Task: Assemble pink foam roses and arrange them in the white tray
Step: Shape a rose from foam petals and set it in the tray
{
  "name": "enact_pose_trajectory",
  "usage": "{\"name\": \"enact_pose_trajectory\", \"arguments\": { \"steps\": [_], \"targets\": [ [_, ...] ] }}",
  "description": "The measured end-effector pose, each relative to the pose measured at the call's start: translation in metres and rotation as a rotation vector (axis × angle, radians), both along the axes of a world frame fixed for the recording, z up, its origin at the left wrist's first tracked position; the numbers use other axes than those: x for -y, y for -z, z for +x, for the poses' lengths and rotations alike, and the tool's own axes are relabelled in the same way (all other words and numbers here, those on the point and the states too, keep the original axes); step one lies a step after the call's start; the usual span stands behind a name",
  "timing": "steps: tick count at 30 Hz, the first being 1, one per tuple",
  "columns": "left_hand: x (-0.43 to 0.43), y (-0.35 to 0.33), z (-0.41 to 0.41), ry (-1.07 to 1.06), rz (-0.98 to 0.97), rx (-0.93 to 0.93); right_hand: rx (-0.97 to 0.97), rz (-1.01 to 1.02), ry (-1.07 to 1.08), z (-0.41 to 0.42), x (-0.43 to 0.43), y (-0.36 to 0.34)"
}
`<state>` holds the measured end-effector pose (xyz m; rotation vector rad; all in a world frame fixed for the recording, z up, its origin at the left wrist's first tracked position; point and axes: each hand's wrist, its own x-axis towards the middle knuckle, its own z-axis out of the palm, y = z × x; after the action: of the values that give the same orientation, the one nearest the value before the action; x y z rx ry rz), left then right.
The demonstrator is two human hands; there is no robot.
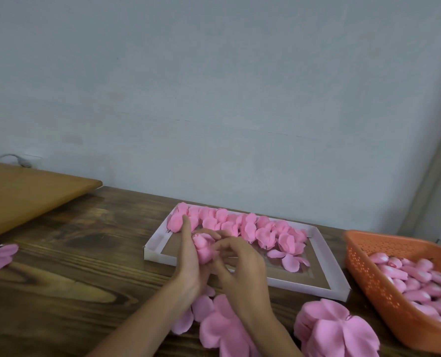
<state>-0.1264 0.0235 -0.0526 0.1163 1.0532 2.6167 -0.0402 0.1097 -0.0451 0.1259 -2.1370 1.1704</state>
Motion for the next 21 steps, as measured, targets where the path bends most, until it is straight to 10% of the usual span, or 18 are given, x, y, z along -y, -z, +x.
{"name": "enact_pose_trajectory", "arguments": {
  "steps": [11, 21],
  "targets": [
    [-0.002, 0.000, 0.006, -0.019, -0.065, 0.035, 0.021, -0.103, 0.046, -0.002, 0.004, 0.004],
    [0.002, -0.004, 0.005, -0.083, -0.101, 0.069, -0.023, 0.282, 0.100, -0.004, 0.004, 0.011]
  ]
}}
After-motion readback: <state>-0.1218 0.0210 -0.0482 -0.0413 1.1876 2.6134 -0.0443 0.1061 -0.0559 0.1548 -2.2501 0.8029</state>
